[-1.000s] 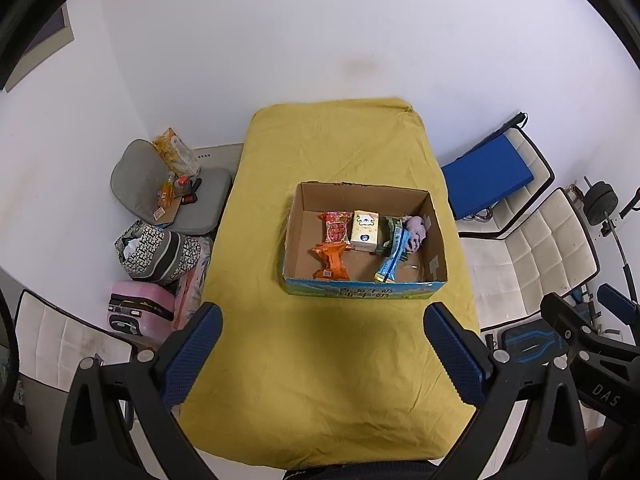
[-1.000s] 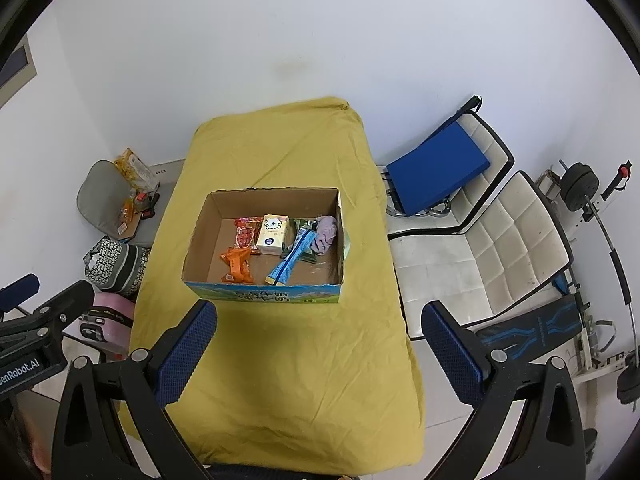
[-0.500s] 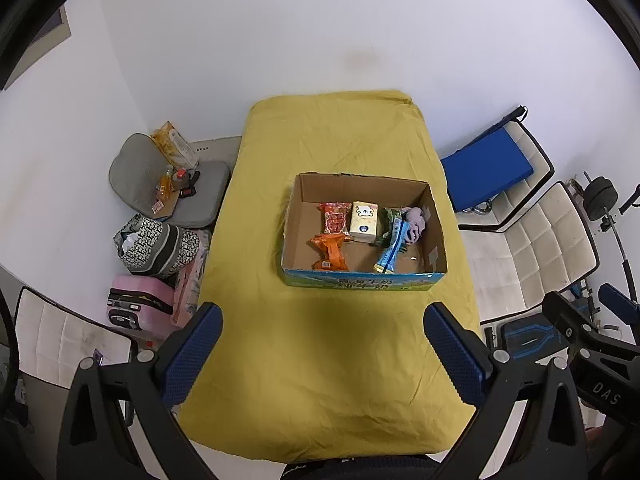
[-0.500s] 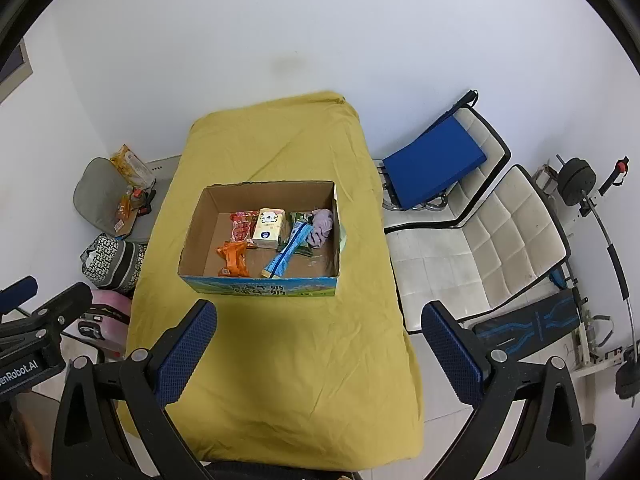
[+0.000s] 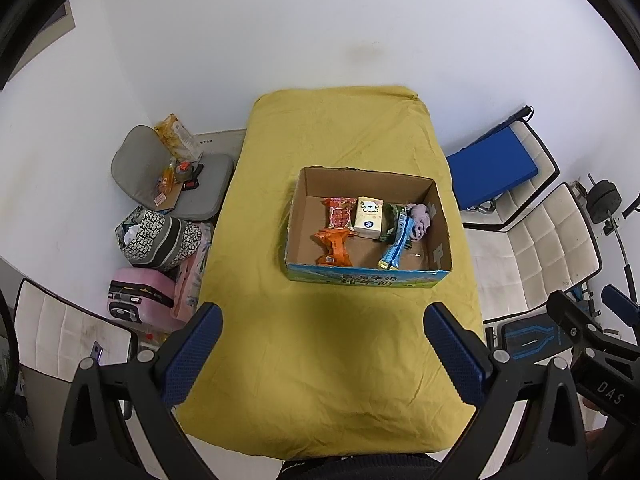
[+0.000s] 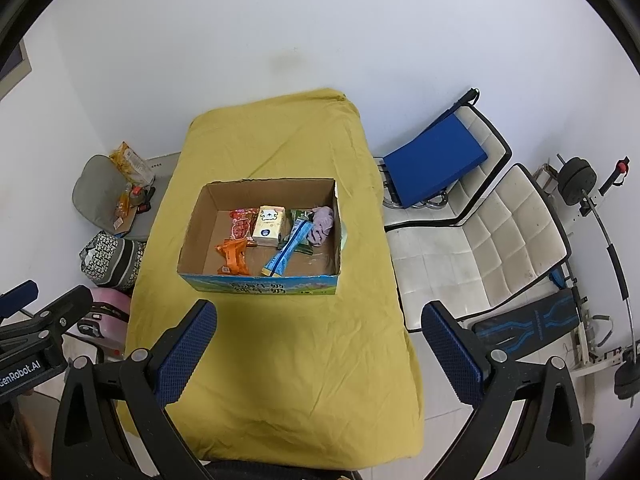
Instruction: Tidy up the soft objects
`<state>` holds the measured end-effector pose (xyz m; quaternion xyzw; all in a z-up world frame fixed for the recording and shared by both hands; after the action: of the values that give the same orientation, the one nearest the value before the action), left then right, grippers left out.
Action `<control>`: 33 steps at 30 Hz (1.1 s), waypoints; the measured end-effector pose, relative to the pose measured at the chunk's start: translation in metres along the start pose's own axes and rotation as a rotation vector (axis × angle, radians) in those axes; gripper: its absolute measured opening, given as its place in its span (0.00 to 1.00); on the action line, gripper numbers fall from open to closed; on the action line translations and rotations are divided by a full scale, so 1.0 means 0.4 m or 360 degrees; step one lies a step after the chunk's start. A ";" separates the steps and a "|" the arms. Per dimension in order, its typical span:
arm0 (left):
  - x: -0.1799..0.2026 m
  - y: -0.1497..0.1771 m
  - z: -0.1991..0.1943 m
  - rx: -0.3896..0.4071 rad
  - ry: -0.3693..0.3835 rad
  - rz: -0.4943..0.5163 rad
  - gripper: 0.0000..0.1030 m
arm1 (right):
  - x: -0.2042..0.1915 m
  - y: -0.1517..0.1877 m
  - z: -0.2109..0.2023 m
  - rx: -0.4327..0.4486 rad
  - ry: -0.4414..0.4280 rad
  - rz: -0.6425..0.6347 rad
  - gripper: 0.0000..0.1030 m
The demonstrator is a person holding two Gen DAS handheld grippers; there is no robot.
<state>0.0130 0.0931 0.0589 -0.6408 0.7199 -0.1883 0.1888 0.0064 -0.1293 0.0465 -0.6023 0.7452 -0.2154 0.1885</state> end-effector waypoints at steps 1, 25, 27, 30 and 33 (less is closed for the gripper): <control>-0.001 0.000 0.001 -0.0001 -0.0003 -0.0003 1.00 | -0.002 0.000 0.001 -0.0001 0.0001 -0.0002 1.00; -0.009 0.001 0.015 -0.0013 -0.0011 -0.0010 1.00 | -0.011 -0.012 0.008 -0.0006 -0.0017 -0.0027 1.00; -0.009 0.002 0.014 -0.0016 -0.0012 -0.0010 1.00 | -0.011 -0.011 0.008 -0.0006 -0.0017 -0.0030 1.00; -0.010 0.001 0.014 -0.0012 -0.0014 -0.0012 1.00 | -0.012 -0.012 0.008 -0.0004 -0.0017 -0.0029 1.00; -0.011 0.000 0.013 -0.0008 -0.0017 -0.0011 1.00 | -0.012 -0.016 0.009 -0.0001 -0.0017 -0.0030 1.00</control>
<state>0.0161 0.0975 0.0544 -0.6447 0.7172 -0.1836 0.1904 0.0144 -0.1261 0.0472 -0.6104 0.7386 -0.2137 0.1902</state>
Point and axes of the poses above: each gripper's, at about its wrist camera, not at the fingertips, and z roughly the way its jaws point, x to its right, y to its underside, the point moved 1 cm from there along z, roughly the way its jaws point, and after that the axes turned 5 degrees about z, right-handed, at the moved point
